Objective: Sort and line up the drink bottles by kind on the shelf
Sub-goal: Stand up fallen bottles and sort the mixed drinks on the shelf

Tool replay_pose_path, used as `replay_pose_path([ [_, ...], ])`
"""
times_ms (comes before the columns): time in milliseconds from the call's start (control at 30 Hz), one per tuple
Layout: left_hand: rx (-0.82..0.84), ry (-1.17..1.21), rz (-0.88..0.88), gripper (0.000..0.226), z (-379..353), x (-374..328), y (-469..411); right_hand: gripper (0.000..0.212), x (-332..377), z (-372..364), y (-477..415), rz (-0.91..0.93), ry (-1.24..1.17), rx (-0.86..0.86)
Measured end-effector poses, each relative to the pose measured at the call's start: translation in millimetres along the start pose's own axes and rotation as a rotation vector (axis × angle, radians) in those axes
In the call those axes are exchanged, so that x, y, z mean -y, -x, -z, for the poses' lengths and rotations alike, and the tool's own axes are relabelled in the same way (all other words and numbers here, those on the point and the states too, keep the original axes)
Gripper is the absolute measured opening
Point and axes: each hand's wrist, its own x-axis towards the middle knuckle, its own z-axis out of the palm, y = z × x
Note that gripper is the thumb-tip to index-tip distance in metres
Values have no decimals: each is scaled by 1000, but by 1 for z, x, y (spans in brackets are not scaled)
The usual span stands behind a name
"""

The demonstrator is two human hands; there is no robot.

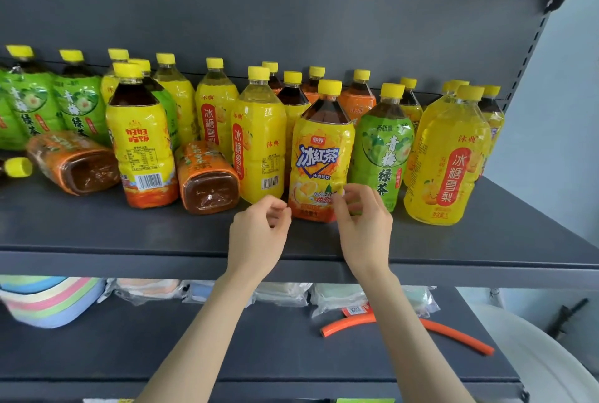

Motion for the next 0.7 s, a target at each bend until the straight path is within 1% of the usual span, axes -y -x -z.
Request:
replay_pose_path([
  [67,-52,12,8,6,10,4,7,12,2,0,7,25,-30,-2],
  [133,-116,15,25,5,22,9,10,7,6,-3,12,23,-63,31],
  [300,-286,12,62,5,54,29,3,10,31,-27,17,54,-105,147],
  [400,-355,-5,88,13,73,47,-11,9,50,-50,18,90,-132,192],
  [467,-341,-39,114,21,85,58,-22,9,62,-69,18,90,-122,206],
  [533,-290,-65,122,28,95,68,-31,9,72,-90,15,39,-102,217],
  [567,-257,-73,123,31,99,72,-34,13,77,-99,13,-5,-88,219],
  [633,-179,-96,123,39,105,78,-40,30,88,-117,11,-92,-48,214],
  [700,-113,-138,116,47,108,82,-48,44,96,-130,9,-139,35,171],
])
